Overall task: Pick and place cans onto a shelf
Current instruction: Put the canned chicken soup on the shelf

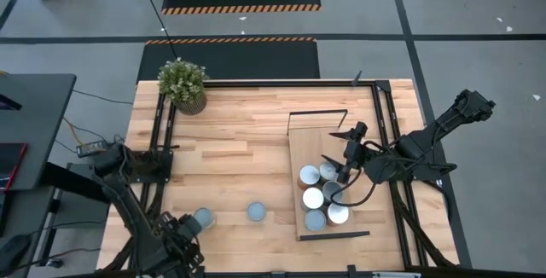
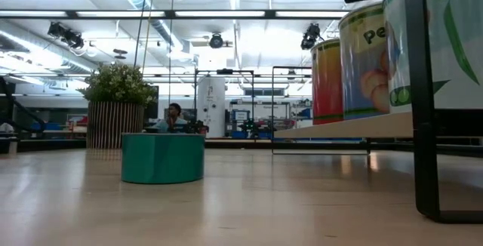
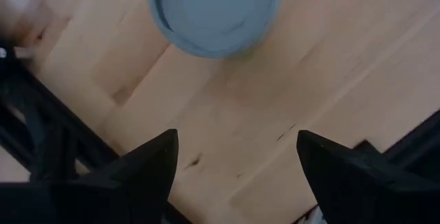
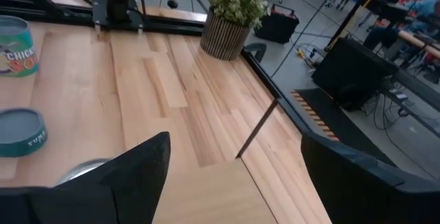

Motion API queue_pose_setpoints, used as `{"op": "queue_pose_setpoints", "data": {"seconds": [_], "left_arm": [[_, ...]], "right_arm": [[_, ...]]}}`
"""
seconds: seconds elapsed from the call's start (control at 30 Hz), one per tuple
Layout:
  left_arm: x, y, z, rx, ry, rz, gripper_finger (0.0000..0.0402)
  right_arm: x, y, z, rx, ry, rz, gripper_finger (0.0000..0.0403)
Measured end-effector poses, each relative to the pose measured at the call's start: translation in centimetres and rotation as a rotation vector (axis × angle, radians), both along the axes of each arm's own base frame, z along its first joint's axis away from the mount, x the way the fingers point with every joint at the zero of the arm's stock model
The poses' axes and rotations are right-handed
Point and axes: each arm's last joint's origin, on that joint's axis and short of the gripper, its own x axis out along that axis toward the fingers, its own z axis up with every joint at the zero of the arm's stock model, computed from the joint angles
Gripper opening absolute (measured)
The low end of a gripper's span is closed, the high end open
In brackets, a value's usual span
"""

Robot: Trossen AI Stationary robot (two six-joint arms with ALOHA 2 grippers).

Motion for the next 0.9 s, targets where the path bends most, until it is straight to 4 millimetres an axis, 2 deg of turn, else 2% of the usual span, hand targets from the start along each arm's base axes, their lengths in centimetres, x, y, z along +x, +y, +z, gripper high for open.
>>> {"op": "queue_pose_setpoints", "data": {"seconds": [0.2,0.4,0.6,0.7,0.8,0.9], "left_arm": [[0.1,-0.6,-1.8,0.052,-0.002,-0.01,0.0302],[-0.7,0.4,-4.6,0.066,0.024,-0.017,0.0291],[-2.4,1.4,-3.8,0.025,-0.031,-0.003,0.0269],[-3.3,1.8,-3.3,-0.008,-0.114,0.048,0.0258],[-3.3,2.0,-3.8,-0.026,-0.196,0.133,0.0255],[-2.6,2.3,-4.7,-0.044,-0.186,0.17,0.0265]], "right_arm": [[0.3,0.2,0.4,-0.021,-0.023,0.023,0.0334],[0.4,0.4,0.6,0.007,-0.035,0.067,0.0334],[0.5,0.4,0.7,-0.006,-0.034,0.078,0.0334],[0.5,0.4,0.8,-0.007,-0.04,0.08,0.0334],[0.5,0.4,0.8,-0.007,-0.041,0.08,0.0334],[0.5,0.5,0.8,0.008,-0.04,0.093,0.0334]]}}
